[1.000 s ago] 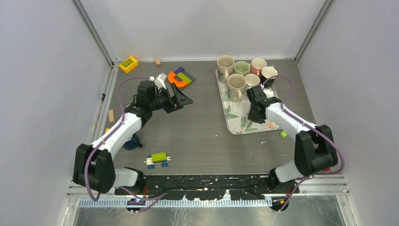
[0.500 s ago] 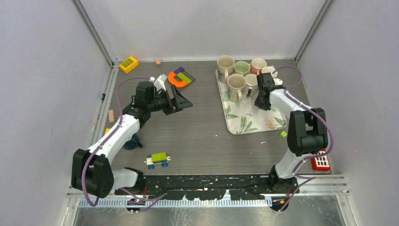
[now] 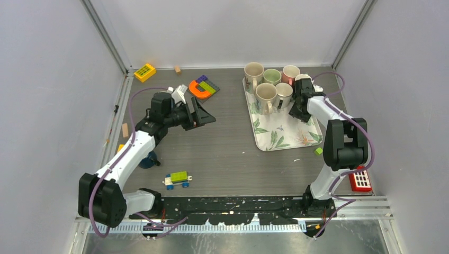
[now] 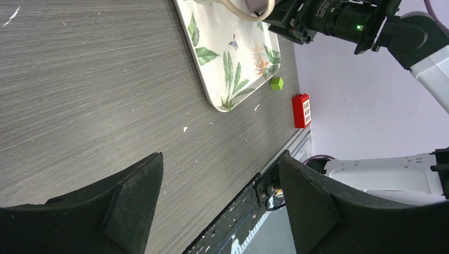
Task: Turn the mug right side up
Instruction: Place the cup on the tray.
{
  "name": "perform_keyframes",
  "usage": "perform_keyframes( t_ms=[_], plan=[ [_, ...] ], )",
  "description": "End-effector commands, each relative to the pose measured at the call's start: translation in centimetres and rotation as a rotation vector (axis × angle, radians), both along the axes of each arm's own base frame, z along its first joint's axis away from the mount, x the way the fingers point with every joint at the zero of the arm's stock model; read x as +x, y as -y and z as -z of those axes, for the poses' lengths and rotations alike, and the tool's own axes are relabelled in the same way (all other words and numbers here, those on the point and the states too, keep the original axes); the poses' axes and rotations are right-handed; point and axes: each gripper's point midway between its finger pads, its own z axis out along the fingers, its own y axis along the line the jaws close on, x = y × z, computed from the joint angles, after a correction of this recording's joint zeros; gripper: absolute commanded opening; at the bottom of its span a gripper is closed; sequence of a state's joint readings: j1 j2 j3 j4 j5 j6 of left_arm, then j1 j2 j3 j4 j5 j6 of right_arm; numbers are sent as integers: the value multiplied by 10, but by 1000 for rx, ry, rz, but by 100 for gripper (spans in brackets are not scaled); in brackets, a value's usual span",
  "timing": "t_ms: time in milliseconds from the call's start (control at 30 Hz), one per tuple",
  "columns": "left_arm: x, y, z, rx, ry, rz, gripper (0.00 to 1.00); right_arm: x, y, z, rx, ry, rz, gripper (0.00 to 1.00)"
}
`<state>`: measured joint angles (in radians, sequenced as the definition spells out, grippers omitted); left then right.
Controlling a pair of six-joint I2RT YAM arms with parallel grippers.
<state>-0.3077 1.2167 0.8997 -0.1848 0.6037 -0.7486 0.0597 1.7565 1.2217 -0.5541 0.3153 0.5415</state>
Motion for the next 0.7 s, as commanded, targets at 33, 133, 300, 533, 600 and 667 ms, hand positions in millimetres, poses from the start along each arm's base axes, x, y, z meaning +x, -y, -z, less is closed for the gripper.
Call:
perform_keyframes(
  t_ms=[33, 133, 300, 533, 600, 667],
  plan=[
    [-4, 2, -22, -11, 65, 26, 82, 11, -3, -19, 14, 45, -15, 52],
    [-3, -1, -21, 2, 69, 14, 82, 7, -5, -25, 28, 59, -18, 63],
    [-1, -11, -17, 65, 67, -34, 82, -5, -9, -41, 55, 100, -28, 82],
    [6, -34, -17, 186, 91, -134, 84, -31, -15, -58, 96, 149, -38, 100],
    [7, -42, -17, 228, 101, -161, 84, -38, -17, -70, 109, 185, -48, 100],
    [11, -51, -18, 273, 114, -197, 85, -41, -18, -80, 115, 218, -53, 100]
  ],
)
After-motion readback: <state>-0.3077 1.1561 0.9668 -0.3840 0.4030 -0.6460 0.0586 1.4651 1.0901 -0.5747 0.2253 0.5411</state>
